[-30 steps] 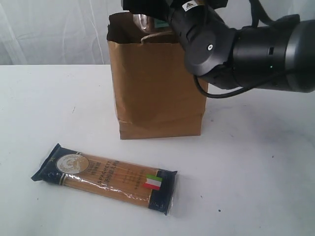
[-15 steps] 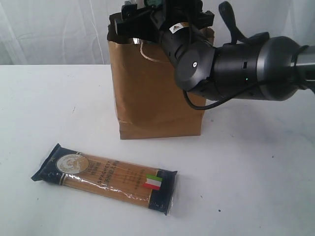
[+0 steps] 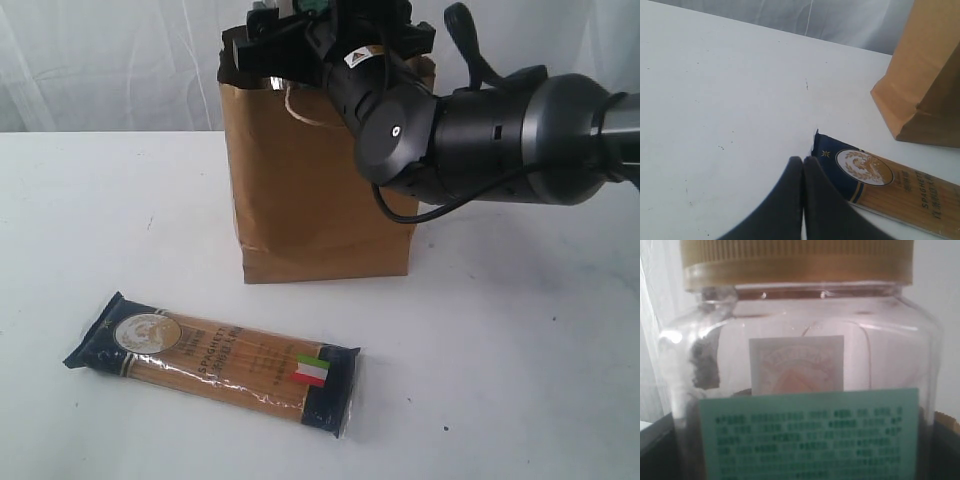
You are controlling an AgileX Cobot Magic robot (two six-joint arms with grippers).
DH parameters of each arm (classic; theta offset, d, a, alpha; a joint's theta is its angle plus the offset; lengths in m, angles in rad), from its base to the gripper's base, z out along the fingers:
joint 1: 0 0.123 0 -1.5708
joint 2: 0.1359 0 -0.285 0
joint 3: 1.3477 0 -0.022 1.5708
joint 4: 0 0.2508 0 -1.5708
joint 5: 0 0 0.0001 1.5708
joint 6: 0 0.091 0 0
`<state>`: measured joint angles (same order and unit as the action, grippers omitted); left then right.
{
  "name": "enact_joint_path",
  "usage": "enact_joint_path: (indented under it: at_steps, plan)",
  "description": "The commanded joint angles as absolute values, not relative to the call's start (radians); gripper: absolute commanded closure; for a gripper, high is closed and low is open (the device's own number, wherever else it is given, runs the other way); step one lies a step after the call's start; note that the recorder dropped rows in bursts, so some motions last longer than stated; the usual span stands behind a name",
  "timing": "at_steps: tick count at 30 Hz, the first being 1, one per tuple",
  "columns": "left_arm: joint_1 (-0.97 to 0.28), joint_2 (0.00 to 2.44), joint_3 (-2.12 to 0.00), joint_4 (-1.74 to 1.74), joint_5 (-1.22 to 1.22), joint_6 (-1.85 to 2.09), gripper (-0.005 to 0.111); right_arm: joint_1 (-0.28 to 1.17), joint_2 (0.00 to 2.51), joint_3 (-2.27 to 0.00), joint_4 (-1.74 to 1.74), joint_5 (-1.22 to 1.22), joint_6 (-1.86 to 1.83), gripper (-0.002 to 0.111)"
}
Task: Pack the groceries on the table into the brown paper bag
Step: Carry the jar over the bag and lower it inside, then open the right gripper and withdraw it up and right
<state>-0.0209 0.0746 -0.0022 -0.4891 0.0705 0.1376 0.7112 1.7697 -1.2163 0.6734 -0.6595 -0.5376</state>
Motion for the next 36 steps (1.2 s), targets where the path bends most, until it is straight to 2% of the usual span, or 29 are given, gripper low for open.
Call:
enact_joint_path:
  at_steps: [1,5,12,15,21,28,36]
  plan:
    - [-0.025,0.07,0.0,-0.501,0.074,0.131,0.107,0.707,1.758,-1.225,0.657,-0.703,-0.472,0.071]
    - [-0.025,0.07,0.0,-0.501,0.074,0.131,0.107,0.707,1.758,-1.225,0.657,-0.682,-0.408,0.066]
    - [-0.025,0.07,0.0,-0.501,0.069,0.131,0.107,0.707,1.758,-1.225,0.657,-0.672,-0.408,0.033]
    - [-0.025,0.07,0.0,-0.501,0.069,0.135,0.107,0.707,1.758,-1.225,0.665,-0.674,-0.408,0.025]
    - [-0.025,0.07,0.0,-0.501,0.069,0.135,0.107,0.707,1.758,-1.221,0.686,-0.674,-0.415,0.02]
    - [-0.025,0.07,0.0,-0.501,0.069,0.135,0.107,0.707,1.758,-1.221,0.686,-0.67,-0.418,0.003]
    - [-0.025,0.07,0.0,-0.501,0.069,0.135,0.107,0.707,1.758,-1.221,0.686,-0.666,-0.418,0.003]
